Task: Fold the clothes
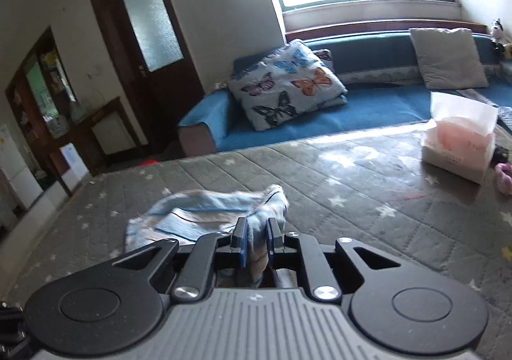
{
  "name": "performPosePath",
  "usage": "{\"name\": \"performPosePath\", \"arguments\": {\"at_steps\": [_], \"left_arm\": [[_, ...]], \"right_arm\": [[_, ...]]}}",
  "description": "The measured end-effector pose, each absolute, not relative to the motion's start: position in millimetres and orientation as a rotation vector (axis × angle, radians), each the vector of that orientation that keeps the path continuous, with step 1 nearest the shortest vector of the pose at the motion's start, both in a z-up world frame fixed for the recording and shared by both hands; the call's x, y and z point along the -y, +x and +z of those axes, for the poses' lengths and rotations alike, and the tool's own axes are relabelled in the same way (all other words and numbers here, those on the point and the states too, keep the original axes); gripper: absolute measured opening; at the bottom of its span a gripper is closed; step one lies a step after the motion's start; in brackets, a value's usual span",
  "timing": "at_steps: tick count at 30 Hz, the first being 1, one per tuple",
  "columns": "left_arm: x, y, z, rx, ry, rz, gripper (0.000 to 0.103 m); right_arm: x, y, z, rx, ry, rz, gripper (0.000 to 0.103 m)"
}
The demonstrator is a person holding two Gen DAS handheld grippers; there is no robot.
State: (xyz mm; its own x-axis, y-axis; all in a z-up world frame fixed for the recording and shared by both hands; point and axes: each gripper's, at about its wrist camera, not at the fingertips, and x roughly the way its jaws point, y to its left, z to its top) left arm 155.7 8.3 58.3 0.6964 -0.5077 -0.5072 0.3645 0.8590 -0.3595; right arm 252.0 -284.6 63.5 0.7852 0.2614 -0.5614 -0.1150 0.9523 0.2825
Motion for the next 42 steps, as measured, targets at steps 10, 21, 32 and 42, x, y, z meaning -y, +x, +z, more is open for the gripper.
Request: {"name": "performPosePath", "arguments": {"at_steps": [10, 21, 32, 42], "left_arm": [[-26.9, 177.3, 47.6, -0.678, -0.297, -0.410, 0.009], [-30.9, 182.8, 43.8, -0.703, -0.305, -0.388, 0.009], [-21.2, 167.8, 49.0, -0.702, -0.281, -0.449, 0.010], [31.6, 112.9, 44.4, -0.729, -0.142, -0.663, 0.025]], "right_arm": [[292.5, 215.2, 26.1, -0.741, 0.220, 0.242, 0.039], [268.2, 218.7, -20.2, -0.834, 0.168, 0.297, 0.037], [303.4, 174.7, 29.3, -0.727, 0.174, 0.288, 0.005], [365.6, 109.9, 84.9, -0.665, 0.062, 0.104, 0.005]]}}
